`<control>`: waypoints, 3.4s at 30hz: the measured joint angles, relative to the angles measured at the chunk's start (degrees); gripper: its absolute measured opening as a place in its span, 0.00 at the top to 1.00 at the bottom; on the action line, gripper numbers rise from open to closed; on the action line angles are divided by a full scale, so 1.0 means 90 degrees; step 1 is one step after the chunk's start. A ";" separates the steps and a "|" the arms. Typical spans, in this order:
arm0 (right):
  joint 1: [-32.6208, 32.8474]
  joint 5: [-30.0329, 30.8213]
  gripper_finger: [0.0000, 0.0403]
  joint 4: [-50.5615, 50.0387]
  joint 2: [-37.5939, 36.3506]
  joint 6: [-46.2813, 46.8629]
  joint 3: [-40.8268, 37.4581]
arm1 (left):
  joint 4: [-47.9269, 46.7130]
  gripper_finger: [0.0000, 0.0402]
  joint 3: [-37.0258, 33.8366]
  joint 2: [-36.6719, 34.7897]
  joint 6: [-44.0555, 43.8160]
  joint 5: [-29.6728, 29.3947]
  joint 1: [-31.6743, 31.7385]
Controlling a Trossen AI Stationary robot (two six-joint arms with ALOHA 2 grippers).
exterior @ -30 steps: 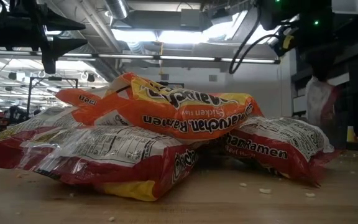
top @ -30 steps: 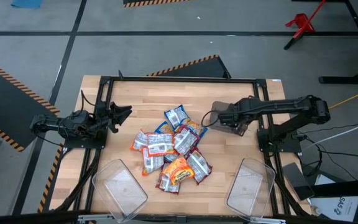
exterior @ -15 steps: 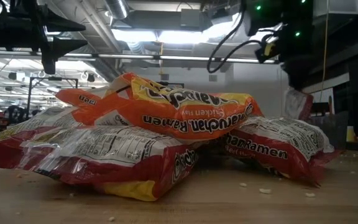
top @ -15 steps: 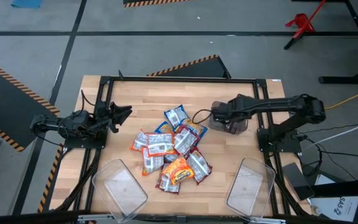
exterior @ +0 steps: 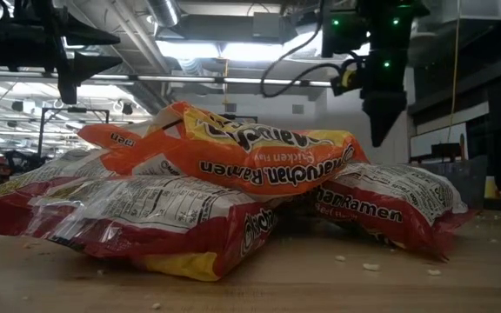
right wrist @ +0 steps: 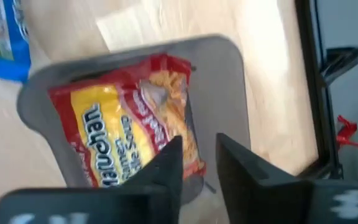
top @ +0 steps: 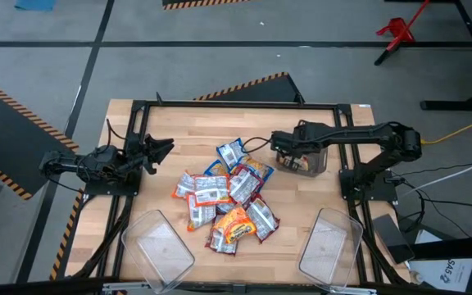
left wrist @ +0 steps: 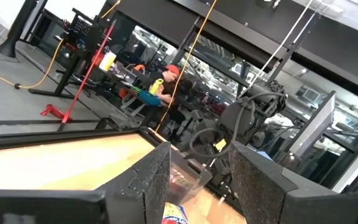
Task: Sort Maruchan noodles
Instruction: Put the red noodle pack into the black bin
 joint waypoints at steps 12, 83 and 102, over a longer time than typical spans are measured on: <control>0.0409 -0.2586 0.59 0.1436 -0.0192 -0.0114 -0.0002 | 0.0004 0.61 0.0000 -0.0001 -0.0002 0.0002 0.0001; 0.4182 -0.1867 0.99 0.2518 0.1875 0.2868 0.0002 | -0.0118 0.61 0.0000 -0.0002 -0.0007 0.0004 0.0000; 0.4182 -0.0880 1.00 0.1004 -0.0026 0.3893 0.0000 | -0.0119 0.61 0.0000 -0.0001 -0.0005 0.0005 -0.0002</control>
